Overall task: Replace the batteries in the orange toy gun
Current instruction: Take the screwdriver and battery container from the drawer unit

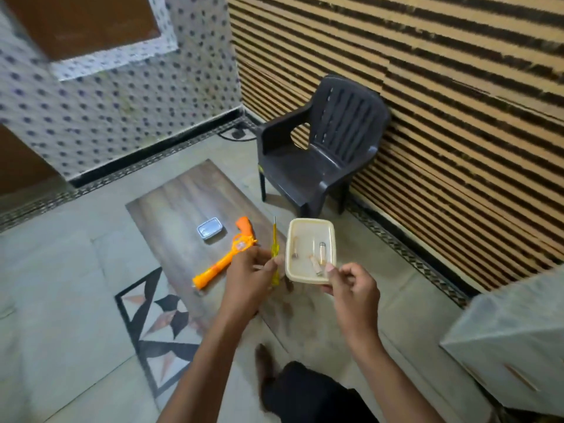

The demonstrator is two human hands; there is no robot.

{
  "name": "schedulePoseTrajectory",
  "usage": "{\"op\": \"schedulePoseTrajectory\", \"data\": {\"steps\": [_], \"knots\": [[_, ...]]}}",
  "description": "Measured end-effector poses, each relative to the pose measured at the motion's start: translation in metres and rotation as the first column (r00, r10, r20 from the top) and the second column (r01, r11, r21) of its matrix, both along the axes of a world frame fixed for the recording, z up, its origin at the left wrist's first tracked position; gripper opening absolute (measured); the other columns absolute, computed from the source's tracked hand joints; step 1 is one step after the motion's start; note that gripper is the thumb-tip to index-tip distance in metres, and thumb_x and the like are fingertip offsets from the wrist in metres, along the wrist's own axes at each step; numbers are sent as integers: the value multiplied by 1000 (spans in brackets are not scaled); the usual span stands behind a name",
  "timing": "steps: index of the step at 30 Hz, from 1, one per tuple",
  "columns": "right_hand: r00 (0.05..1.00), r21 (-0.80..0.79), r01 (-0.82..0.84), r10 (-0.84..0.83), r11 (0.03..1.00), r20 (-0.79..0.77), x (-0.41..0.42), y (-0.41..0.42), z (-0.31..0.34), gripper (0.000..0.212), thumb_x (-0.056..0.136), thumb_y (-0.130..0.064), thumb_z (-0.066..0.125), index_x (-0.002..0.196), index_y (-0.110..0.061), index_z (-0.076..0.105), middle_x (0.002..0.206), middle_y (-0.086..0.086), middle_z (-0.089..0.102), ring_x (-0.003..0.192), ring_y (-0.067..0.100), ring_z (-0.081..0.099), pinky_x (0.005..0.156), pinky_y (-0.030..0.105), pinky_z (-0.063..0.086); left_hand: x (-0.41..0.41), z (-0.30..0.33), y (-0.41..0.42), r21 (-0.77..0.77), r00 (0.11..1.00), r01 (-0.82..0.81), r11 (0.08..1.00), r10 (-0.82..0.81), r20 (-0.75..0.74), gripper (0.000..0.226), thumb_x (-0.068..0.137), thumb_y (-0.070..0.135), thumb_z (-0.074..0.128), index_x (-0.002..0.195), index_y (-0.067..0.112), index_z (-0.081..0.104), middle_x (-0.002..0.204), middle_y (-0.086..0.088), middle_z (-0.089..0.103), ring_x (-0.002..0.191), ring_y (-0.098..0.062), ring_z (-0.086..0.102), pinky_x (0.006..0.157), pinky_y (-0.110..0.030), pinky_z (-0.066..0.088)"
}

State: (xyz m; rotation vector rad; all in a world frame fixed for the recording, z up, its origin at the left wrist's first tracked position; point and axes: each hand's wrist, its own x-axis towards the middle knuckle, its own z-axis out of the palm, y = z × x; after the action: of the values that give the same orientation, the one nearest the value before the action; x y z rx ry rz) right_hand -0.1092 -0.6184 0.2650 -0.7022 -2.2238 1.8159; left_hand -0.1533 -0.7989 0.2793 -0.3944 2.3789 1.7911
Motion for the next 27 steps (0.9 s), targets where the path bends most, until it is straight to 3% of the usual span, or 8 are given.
{"op": "schedulePoseTrajectory", "data": {"steps": [3,7,10,14,17,19,23,27], "knots": [[1000,59,-12,11,998,14,-35,-36,-7,22,95,-21,72,79,-10,63,81,-1,75,76,11,75,69,44,65,-38,-4,-38,-22,1000,10,1000,-9,11,6,94,17,75,93,11,76,82,-5,75,84,-31,75,78,-53,64],[998,84,10,-15,996,56,-93,-86,-17,23,95,-23,72,78,-12,61,79,-1,74,76,14,75,68,43,63,-98,-7,-90,-73,997,78,994,-76,32,8,97,11,71,90,10,75,67,6,73,60,-3,68,56,-18,54],[997,86,28,-34,996,62,-132,-121,-19,22,95,-24,72,79,-12,62,76,-2,73,73,8,71,67,38,60,-140,-9,-128,-83,991,120,989,-114,76,15,96,11,72,83,18,73,63,16,71,58,-1,68,62,-30,61],[993,104,82,-90,991,70,-169,-163,-17,24,95,-20,73,79,-5,62,74,1,71,68,8,70,63,25,58,-178,-10,-173,-68,983,160,985,-153,100,6,93,24,75,87,23,75,82,3,75,84,-26,76,82,-52,63],[986,83,127,-135,988,94,-192,-196,-29,25,94,-23,74,76,-10,61,72,1,71,71,17,73,69,43,64,-207,-14,-205,-63,972,204,977,-195,133,6,98,16,71,94,11,73,90,-14,76,78,-28,77,79,-46,65],[982,75,159,-166,984,95,-206,-229,-31,27,93,-28,74,76,-13,60,73,2,72,74,21,74,71,49,63,-230,-15,-236,-74,960,256,964,-245,133,10,98,18,71,97,8,72,81,-10,76,69,-20,76,78,-46,65],[945,60,310,-314,949,94,-228,-302,-24,29,96,-18,73,78,-1,58,71,11,70,67,16,74,58,25,58,-278,-16,-298,-61,928,360,931,-350,131,13,87,29,77,86,17,73,77,-7,75,77,-31,76,77,-56,64],[900,94,407,-417,908,129,-244,-378,-29,32,90,-34,72,68,-25,52,65,-2,63,71,28,70,69,52,60,-314,-21,-359,-67,879,471,879,-462,117,10,93,19,76,84,16,72,77,-8,73,79,-34,74,76,-58,63]]}}
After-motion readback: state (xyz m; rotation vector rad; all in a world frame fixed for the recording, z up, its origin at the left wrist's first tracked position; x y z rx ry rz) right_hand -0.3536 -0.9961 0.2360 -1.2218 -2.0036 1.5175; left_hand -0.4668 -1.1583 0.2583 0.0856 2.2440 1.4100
